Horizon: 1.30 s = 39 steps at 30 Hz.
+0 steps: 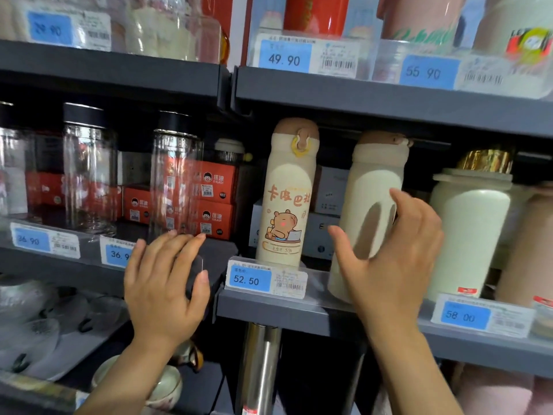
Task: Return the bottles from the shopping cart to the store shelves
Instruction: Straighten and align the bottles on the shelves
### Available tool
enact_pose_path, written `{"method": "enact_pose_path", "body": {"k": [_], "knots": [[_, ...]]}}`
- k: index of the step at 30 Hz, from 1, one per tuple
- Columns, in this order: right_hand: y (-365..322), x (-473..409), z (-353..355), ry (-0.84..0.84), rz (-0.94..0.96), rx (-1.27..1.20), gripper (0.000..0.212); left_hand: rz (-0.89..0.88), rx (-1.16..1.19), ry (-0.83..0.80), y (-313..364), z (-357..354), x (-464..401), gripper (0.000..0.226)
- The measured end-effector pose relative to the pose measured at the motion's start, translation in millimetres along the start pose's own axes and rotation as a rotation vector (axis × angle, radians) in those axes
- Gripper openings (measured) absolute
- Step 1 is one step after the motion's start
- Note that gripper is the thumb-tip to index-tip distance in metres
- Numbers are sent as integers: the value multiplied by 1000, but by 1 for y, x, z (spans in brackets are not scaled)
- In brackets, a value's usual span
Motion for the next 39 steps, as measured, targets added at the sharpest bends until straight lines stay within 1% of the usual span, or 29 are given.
{"method": "enact_pose_path", "body": {"k": [2,4,6,8,10,12,14,17,20,24,26,29,31,34,39], "knots": [[16,-5,-13,-133,-123,68,93,-3,1,3,0,1,0,42],[24,-5,-21,-223,-193,51,104,-2,0,4,1,1,0,42],[30,-4,-24,-270,-235,-35,107,2,1,2,1,1,0,41],[35,-2,-25,-330,-289,-135,105,7,-2,1,0,0,0,41],[37,0,-26,-385,-296,-144,102,10,-3,-2,0,0,0,41],[34,2,-27,-424,-270,-92,104,15,1,-7,0,0,0,42],[31,2,-27,-427,-251,-21,112,19,0,-12,0,0,0,42],[30,1,-26,-388,-253,72,121,20,-6,-21,0,0,1,42],[33,1,-26,-372,-254,56,120,19,-7,-20,-1,0,1,42],[36,2,-29,-443,-274,13,111,13,-12,-10,0,0,1,42],[37,1,-30,-454,-296,39,115,11,-13,-4,0,1,0,42],[37,-1,-28,-409,-307,112,122,8,-13,0,0,1,1,42],[39,-2,-28,-385,-308,130,123,9,-11,2,0,1,0,42],[40,-4,-28,-381,-296,63,119,6,-11,6,0,0,0,41],[37,-1,-29,-430,-257,-58,112,4,-23,12,0,0,1,42]]}}
Point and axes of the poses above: each hand's wrist, its own x-axis away from the middle knuckle, its own z-axis out of the back of the hand, y = z × x, the point moved 9 cm from there along -x, towards the middle knuckle, and after that the axes turned 6 degrees about -z, right-handed, at the moved point
